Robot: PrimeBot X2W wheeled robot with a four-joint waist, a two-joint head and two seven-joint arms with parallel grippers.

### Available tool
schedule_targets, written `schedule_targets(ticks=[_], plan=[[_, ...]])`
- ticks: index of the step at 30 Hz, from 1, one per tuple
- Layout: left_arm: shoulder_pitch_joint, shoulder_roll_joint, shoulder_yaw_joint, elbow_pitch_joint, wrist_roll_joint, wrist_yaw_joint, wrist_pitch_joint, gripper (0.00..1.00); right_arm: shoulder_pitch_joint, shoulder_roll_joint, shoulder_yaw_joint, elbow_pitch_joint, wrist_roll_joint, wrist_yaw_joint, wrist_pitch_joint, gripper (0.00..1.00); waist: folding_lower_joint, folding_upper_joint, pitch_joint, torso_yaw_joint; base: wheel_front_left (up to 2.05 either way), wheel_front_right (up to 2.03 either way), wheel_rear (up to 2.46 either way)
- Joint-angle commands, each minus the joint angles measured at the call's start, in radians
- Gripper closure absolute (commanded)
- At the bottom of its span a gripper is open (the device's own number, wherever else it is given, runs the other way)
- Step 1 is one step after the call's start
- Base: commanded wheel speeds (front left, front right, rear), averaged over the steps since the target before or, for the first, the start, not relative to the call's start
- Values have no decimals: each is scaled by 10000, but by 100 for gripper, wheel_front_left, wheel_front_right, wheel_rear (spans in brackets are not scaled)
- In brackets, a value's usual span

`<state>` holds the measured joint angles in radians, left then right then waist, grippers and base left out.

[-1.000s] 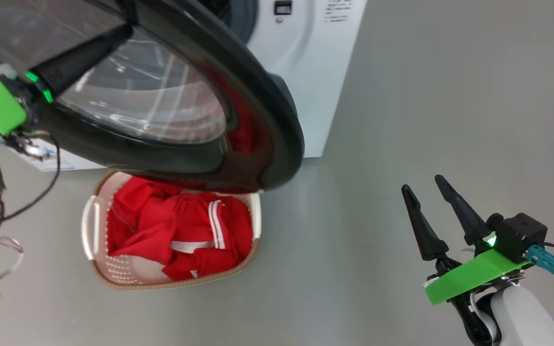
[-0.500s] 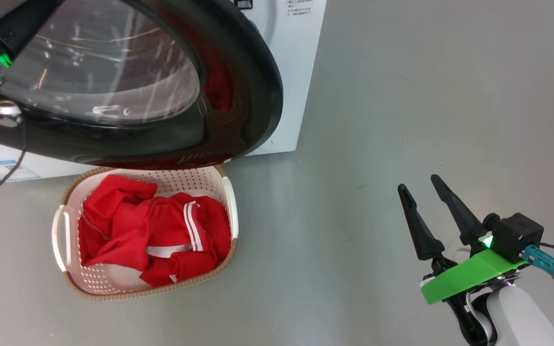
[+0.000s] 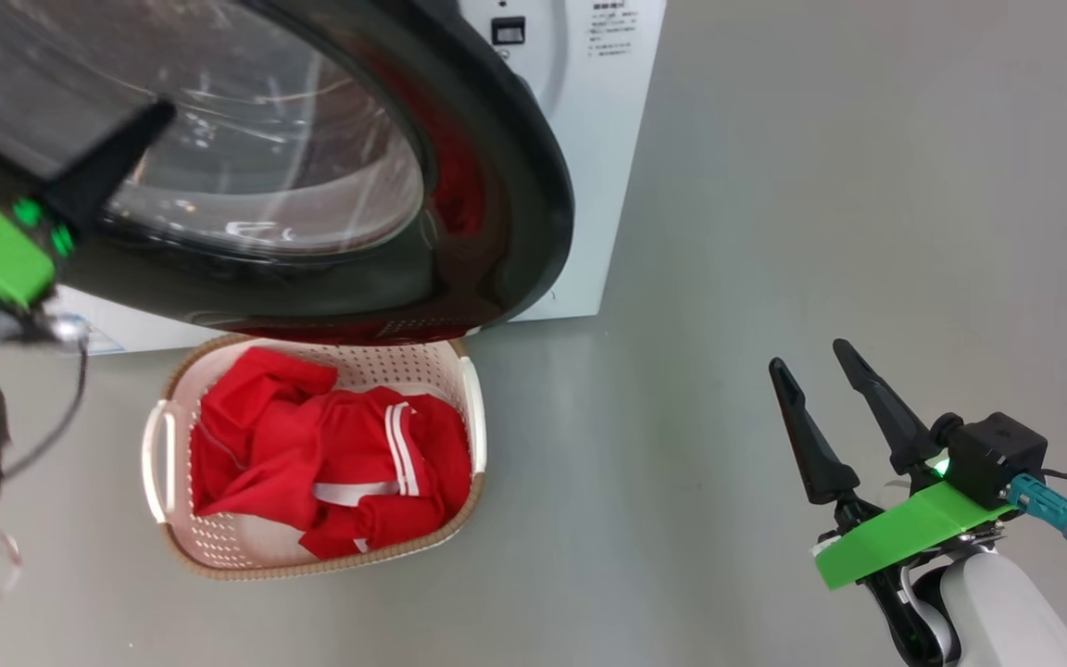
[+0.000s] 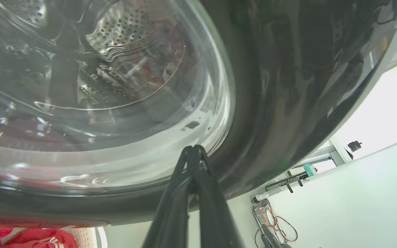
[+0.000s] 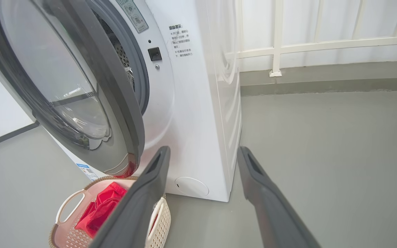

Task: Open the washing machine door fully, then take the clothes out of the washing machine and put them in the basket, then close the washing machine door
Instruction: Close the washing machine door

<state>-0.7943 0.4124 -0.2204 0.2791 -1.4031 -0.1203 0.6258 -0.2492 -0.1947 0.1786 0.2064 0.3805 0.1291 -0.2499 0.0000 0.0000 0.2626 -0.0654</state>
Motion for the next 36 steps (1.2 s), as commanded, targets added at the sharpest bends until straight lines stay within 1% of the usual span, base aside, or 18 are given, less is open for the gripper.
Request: schedule_targets(ticks=[1, 3, 5, 6, 7, 8, 9, 14, 18, 23, 26, 27, 33, 36], plan=[[66, 566, 323, -303, -62, -103, -169, 83, 69, -103, 180, -207, -5, 16, -118, 0, 0, 0, -160, 136, 0, 0, 0], [570, 643, 313, -314, -108, -103, -515, 73, 117, -153, 203, -199, 1, 16, -118, 0, 0, 0, -256, 199, 0, 0, 0], [1095, 651, 348, -276, -251, -103, -857, 60, 181, -218, 197, -187, 14, 16, -118, 0, 0, 0, -364, 276, 0, 0, 0], [1349, 676, 370, -273, -277, -103, -1054, 51, 214, -252, 197, -190, 21, 16, -118, 0, 0, 0, -403, 307, 0, 0, 0], [1607, 692, 393, -270, -323, -103, -1239, 33, 245, -285, 193, -197, 27, 16, -118, 0, 0, 0, -436, 340, 0, 0, 0], [1871, 711, 388, -260, -343, -103, -1413, 11, 290, -318, 183, -204, 29, 16, -118, 0, 0, 0, -476, 386, 0, 0, 0], [2141, 766, 373, -244, -307, -103, -1602, 0, 334, -344, 176, -211, 32, 16, -118, 0, 0, 0, -505, 416, 0, 0, 0], [3388, 821, 363, -163, -414, -104, -2517, 0, 578, -459, 112, -233, 61, 16, -118, 0, 0, 0, -605, 545, 0, 0, 0], [4195, 889, 268, -76, -266, -104, -3385, 0, 716, -526, 86, -223, 93, 16, -118, 0, 0, 0, -632, 579, 0, 0, 0], [4921, 925, 111, -50, 39, -104, -4821, 0, 743, -617, 92, -217, 121, 16, -118, 0, 0, 0, -623, 487, 0, 0, 0], [5271, 972, -245, -88, 426, -104, -5725, 0, 763, -640, 52, -229, 124, 16, -118, 0, 0, 0, -607, 411, 0, 0, 0], [5271, 972, -245, -88, 426, -104, -5725, 0, 763, -640, 52, -229, 124, 16, -118, 0, 0, 0, -607, 411, 0, 0, 0], [5612, 1090, -1235, 62, 1292, -104, -7596, 0, 794, -647, -21, -240, 121, 16, -119, 0, 0, 0, -588, 202, 0, 0, 0], [5696, 1010, -1631, 242, 1625, -104, -8444, 0, 840, -634, -67, -241, 115, 16, -119, 0, 0, 0, -625, 103, 0, 0, 0]])
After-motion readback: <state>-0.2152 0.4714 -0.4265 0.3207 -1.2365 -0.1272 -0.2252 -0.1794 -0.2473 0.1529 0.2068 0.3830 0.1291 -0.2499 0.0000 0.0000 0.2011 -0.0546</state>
